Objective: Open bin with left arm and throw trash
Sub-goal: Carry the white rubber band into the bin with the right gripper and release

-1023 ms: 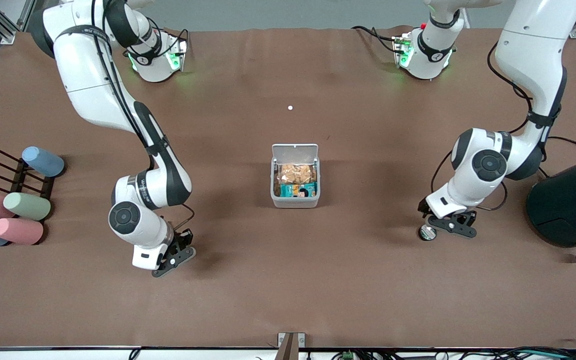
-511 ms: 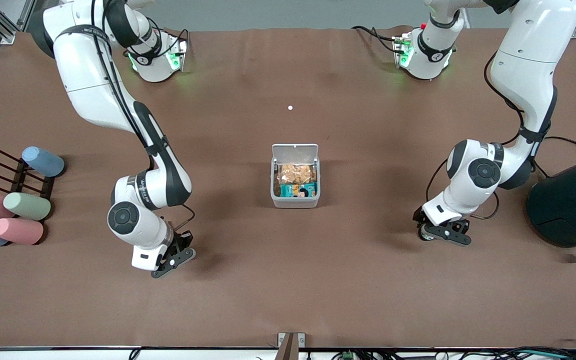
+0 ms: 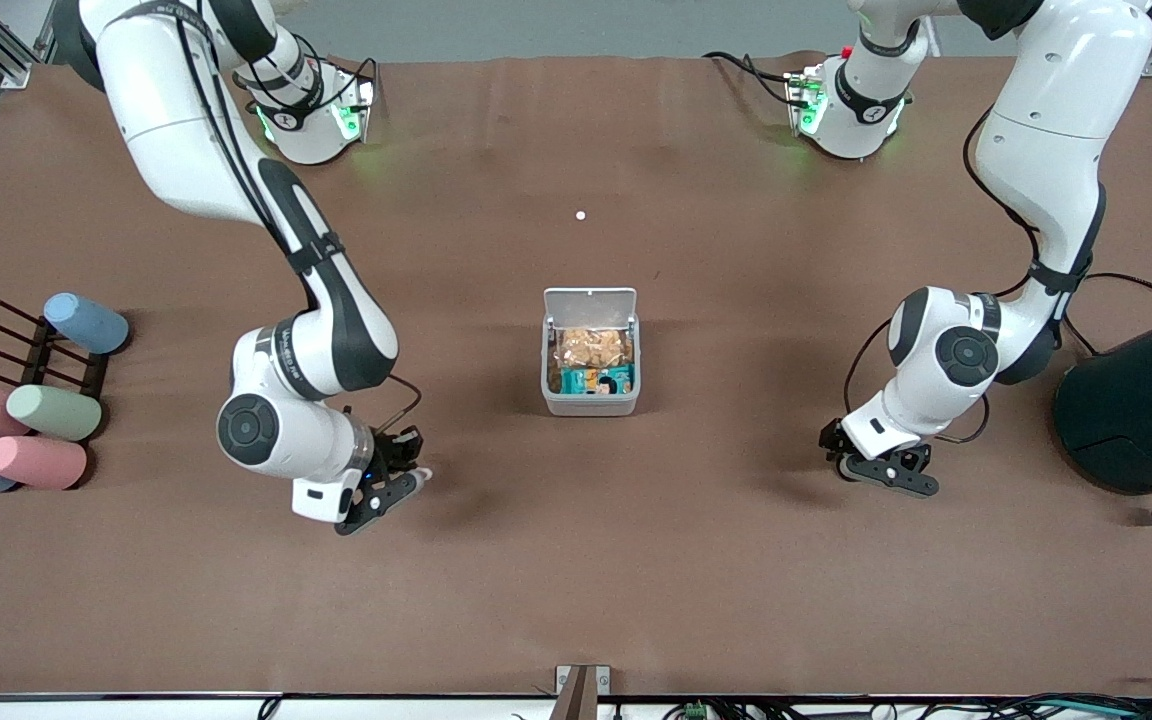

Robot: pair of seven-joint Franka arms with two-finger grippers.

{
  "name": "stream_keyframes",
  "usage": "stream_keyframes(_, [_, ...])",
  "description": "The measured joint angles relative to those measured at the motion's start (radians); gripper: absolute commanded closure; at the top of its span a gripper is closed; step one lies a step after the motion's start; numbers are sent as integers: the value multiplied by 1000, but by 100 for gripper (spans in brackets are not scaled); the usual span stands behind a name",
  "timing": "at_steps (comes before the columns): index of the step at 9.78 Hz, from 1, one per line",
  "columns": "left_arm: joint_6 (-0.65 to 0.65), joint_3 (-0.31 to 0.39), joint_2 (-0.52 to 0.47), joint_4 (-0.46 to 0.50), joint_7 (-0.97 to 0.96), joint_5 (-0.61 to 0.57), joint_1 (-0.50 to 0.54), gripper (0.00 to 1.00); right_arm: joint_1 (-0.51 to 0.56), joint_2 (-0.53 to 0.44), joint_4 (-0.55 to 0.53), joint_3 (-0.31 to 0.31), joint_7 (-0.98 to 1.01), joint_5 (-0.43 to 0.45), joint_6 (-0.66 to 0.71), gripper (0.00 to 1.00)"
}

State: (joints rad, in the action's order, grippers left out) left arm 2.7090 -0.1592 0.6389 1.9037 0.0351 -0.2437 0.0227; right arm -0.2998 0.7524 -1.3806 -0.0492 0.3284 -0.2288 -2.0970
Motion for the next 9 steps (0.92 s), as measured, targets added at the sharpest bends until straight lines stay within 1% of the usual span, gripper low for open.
stream_keyframes(1, [0,0,1,0,0,0,0,79,-19,-15,-1,-20,-62,-6,21,99])
stream_keyframes(2, [0,0,1,0,0,0,1,98,-40,-25,-2,-51,-141,-8,32,99])
stream_keyframes(3, [0,0,2,-1,1,0,1,100,-58,-33,-6,-91,-229,-9,38,99])
stream_keyframes(6, [0,-2,3,-5,7,0,0,100,-76,-61,-17,-236,-491,-10,73,98])
stream_keyframes(7, [0,-3,3,-9,16,-1,0,100,-93,-70,-21,-268,-561,-10,73,98])
stream_keyframes(8, [-8,-5,0,-18,31,-1,-2,100,-126,-74,-23,-276,-613,-10,71,98])
stream_keyframes(9, [-50,-12,-12,-34,42,-1,-4,100,-154,-75,-24,-277,-646,-10,62,97])
